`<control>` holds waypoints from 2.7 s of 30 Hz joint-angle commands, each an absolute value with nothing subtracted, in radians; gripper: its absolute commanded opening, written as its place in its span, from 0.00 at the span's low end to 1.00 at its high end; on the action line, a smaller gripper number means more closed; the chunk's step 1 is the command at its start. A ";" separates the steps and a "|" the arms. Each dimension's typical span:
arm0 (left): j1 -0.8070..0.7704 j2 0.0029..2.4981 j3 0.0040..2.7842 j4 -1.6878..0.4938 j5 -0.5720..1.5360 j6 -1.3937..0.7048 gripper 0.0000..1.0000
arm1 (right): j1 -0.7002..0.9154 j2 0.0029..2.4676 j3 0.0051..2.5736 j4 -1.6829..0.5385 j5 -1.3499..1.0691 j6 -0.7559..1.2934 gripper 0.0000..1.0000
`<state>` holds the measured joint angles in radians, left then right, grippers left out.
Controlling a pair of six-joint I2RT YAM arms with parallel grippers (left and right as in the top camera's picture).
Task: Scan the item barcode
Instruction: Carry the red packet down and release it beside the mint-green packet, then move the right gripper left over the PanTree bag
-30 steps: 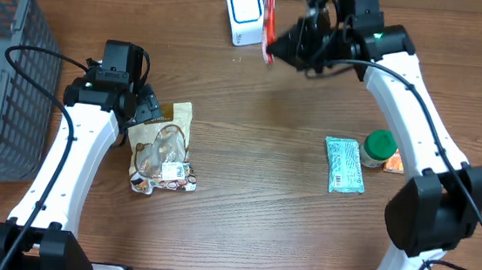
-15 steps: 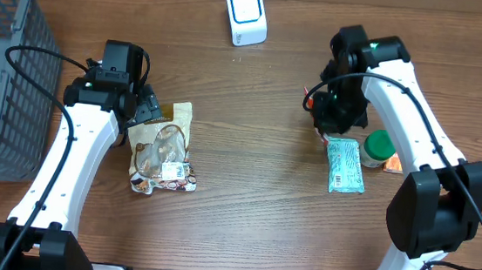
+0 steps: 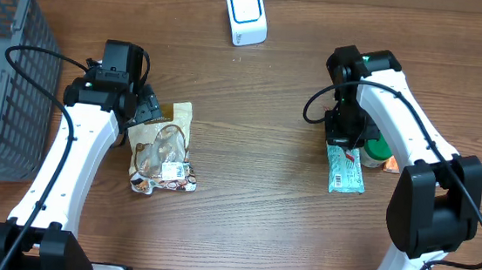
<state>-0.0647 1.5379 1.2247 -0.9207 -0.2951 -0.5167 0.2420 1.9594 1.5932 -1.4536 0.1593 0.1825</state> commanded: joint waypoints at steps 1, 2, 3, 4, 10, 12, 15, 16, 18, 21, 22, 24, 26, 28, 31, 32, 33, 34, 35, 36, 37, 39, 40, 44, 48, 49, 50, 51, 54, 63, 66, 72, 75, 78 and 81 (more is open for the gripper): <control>-0.066 1.518 1.242 -0.923 -0.295 -0.509 1.00 | 0.238 1.937 1.571 -1.451 0.214 0.213 0.04; -0.066 1.518 1.242 -0.923 -0.295 -0.509 1.00 | 0.238 1.938 1.568 -1.456 0.214 0.213 0.04; -0.066 1.518 1.242 -0.923 -0.295 -0.509 1.00 | 0.238 1.938 1.562 -1.457 0.214 0.213 0.05; -0.066 1.518 1.241 -0.923 -0.295 -0.509 0.99 | 0.238 1.938 1.558 -1.459 0.214 0.213 0.04; -0.066 1.518 1.241 -0.923 -0.295 -0.509 1.00 | 0.238 1.938 1.534 -1.464 0.218 0.213 0.08; -0.066 1.518 1.242 -0.923 -0.295 -0.509 0.99 | 0.238 1.938 1.523 -1.459 0.218 0.213 0.10; -0.066 1.518 1.242 -0.923 -0.295 -0.509 1.00 | 0.238 1.938 1.492 -1.433 0.234 0.213 0.17; -0.066 1.518 1.241 -0.923 -0.295 -0.509 1.00 | 0.238 1.938 1.485 -1.425 0.236 0.213 0.20; -0.066 1.518 1.242 -0.923 -0.295 -0.509 1.00 | 0.238 1.938 1.480 -1.416 0.235 0.213 0.25; -0.066 1.518 1.241 -0.923 -0.295 -0.509 1.00 | 0.238 1.938 1.480 -1.411 0.235 0.213 0.25; -0.066 1.518 1.242 -0.923 -0.295 -0.509 0.99 | 0.238 1.938 1.480 -1.409 0.235 0.213 0.26; -0.066 1.518 1.242 -0.923 -0.295 -0.509 1.00 | 0.238 1.938 1.480 -1.400 0.229 0.213 0.26; -0.066 1.518 1.242 -0.923 -0.294 -0.509 1.00 | 0.238 1.938 1.480 -1.390 0.206 0.213 0.26; -0.066 1.518 1.242 -0.923 -0.295 -0.509 0.99 | 0.238 1.938 1.480 -1.372 0.174 0.213 0.26; -0.066 1.518 1.241 -0.923 -0.295 -0.509 1.00 | 0.242 1.938 1.480 -1.317 0.059 0.213 0.25; -0.066 1.518 1.242 -0.923 -0.295 -0.509 1.00 | 0.244 1.938 1.480 -1.301 0.025 0.213 0.25; -0.066 1.518 1.242 -0.923 -0.295 -0.509 1.00 | 0.247 1.938 1.480 -1.280 -0.022 0.213 0.24; -0.066 1.518 1.242 -0.923 -0.295 -0.509 1.00 | 0.251 1.938 1.480 -1.262 -0.060 0.213 0.25; -0.066 1.518 1.242 -0.923 -0.295 -0.509 1.00 | 0.256 1.938 1.480 -1.245 -0.104 0.213 0.24; -0.066 1.518 1.242 -0.923 -0.295 -0.509 1.00 | 0.266 1.938 1.480 -1.212 -0.186 0.215 0.25; -0.066 1.518 1.242 -0.923 -0.295 -0.509 0.99 | 0.285 1.938 1.480 -1.154 -0.262 0.250 0.24; -0.066 1.518 1.242 -0.923 -0.295 -0.509 1.00 | 0.312 1.938 1.480 -1.096 -0.279 0.326 0.24; -0.066 1.518 1.242 -0.923 -0.295 -0.509 1.00 | 0.331 1.938 1.480 -1.068 -0.279 0.367 0.24; -0.066 1.518 1.242 -0.923 -0.295 -0.509 0.99 | 0.434 1.938 1.480 -0.937 -0.279 0.497 0.24; -0.066 1.518 1.242 -0.923 -0.295 -0.509 1.00 | 0.569 1.940 1.480 -0.744 -0.276 0.525 0.26; -0.066 1.518 1.242 -0.923 -0.295 -0.509 1.00 | 0.599 1.942 1.480 -0.698 -0.269 0.525 0.31; -0.066 1.518 1.241 -0.923 -0.295 -0.509 1.00 | 0.633 1.943 1.480 -0.645 -0.252 0.529 0.40; -0.066 1.518 1.242 -0.923 -0.295 -0.509 0.99 | 0.670 1.944 1.480 -0.593 -0.218 0.532 0.49; -0.066 1.518 1.242 -0.923 -0.295 -0.509 1.00 | 0.743 1.944 1.480 -0.524 -0.093 0.583 0.70; -0.066 1.518 1.242 -0.923 -0.295 -0.509 1.00 | 0.851 1.944 1.479 -0.479 0.000 0.629 1.00; -0.066 1.518 1.242 -0.923 -0.295 -0.509 1.00 | 0.852 1.944 1.479 -0.484 0.000 0.629 1.00; -0.066 1.518 1.242 -0.913 -0.300 -0.507 1.00 | 0.848 1.944 1.479 -0.499 0.011 0.628 1.00; -0.066 1.518 1.242 -0.830 -0.284 -0.510 1.00 | 0.848 1.944 1.479 -0.506 0.014 0.628 1.00; -0.066 1.518 1.241 -0.796 -0.265 -0.509 1.00 | 0.848 1.944 1.479 -0.519 0.014 0.628 1.00; -0.066 1.518 1.241 -0.787 -0.249 -0.509 1.00 | 0.848 1.944 1.479 -0.522 0.014 0.628 1.00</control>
<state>-0.0650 1.5379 1.2251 -0.8001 -0.2752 -0.5163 0.8486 1.9591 1.4784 -0.5213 0.0010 0.6250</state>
